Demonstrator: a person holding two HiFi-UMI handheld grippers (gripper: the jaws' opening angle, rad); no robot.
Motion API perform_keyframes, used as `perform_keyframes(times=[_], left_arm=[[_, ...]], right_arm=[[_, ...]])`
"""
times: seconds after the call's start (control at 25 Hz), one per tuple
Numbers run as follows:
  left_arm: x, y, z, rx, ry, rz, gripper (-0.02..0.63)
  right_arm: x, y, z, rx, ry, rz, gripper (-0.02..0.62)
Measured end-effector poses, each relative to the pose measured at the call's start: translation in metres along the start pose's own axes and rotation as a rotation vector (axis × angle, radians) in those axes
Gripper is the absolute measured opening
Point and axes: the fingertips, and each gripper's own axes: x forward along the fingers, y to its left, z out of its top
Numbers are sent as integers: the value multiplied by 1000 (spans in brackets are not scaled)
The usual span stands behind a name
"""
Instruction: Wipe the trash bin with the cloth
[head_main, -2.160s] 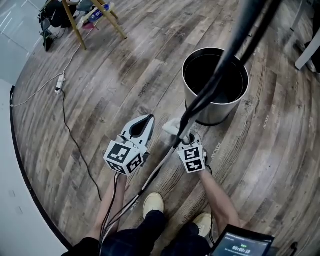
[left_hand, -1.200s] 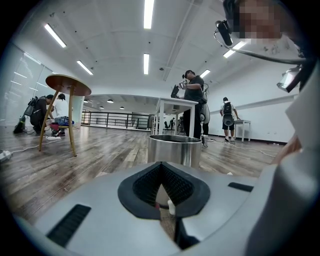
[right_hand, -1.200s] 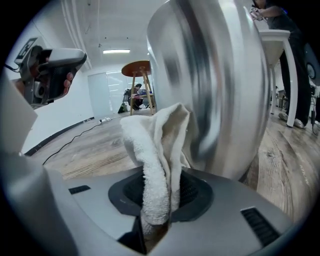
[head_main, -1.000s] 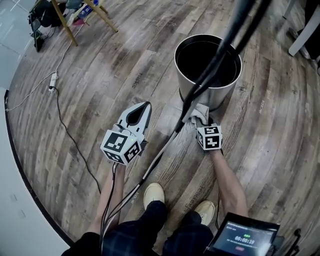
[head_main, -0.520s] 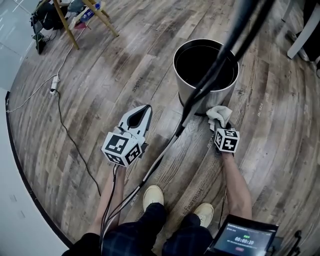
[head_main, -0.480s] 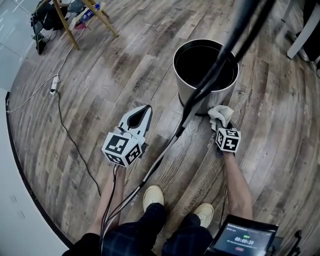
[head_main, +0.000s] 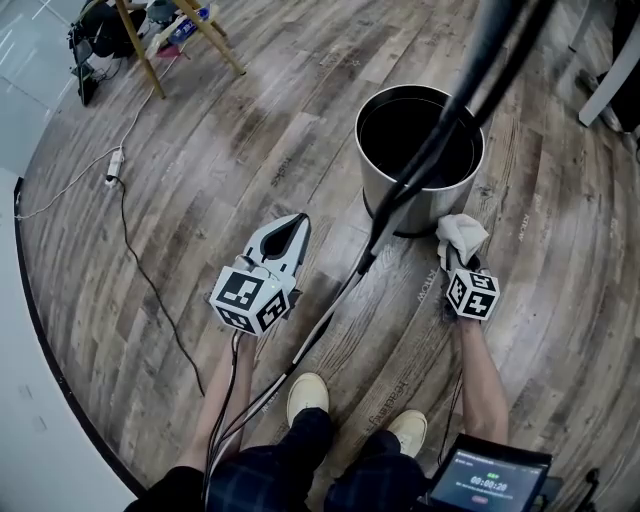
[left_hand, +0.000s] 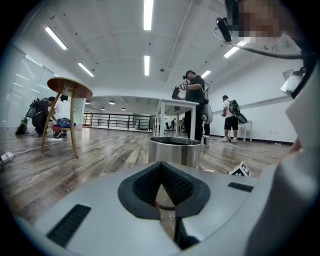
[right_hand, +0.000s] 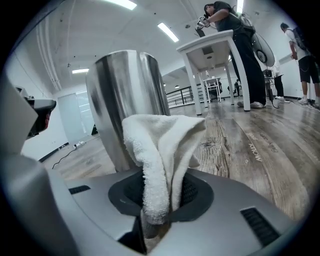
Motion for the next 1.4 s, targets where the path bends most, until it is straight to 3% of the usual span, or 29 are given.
perform_keyframes(times=[0.2, 0.44, 0.84, 1.12, 1.4], left_arm=[[1, -1, 4, 3, -11, -3, -3], [3, -7, 6, 0, -17, -23, -3], [6, -23, 1, 0, -10, -55, -3], [11, -31, 16, 12, -20, -75, -3], [12, -38, 54, 5, -45, -107, -3]], right_arm=[[-29, 14, 41, -32, -113, 48, 91], [-64, 73, 100, -96, -238, 171, 91], [-88, 175, 119, -177, -233, 376, 91], [-105, 183, 126, -175, -231, 378, 91], [-129, 181, 160, -175, -254, 356, 91]])
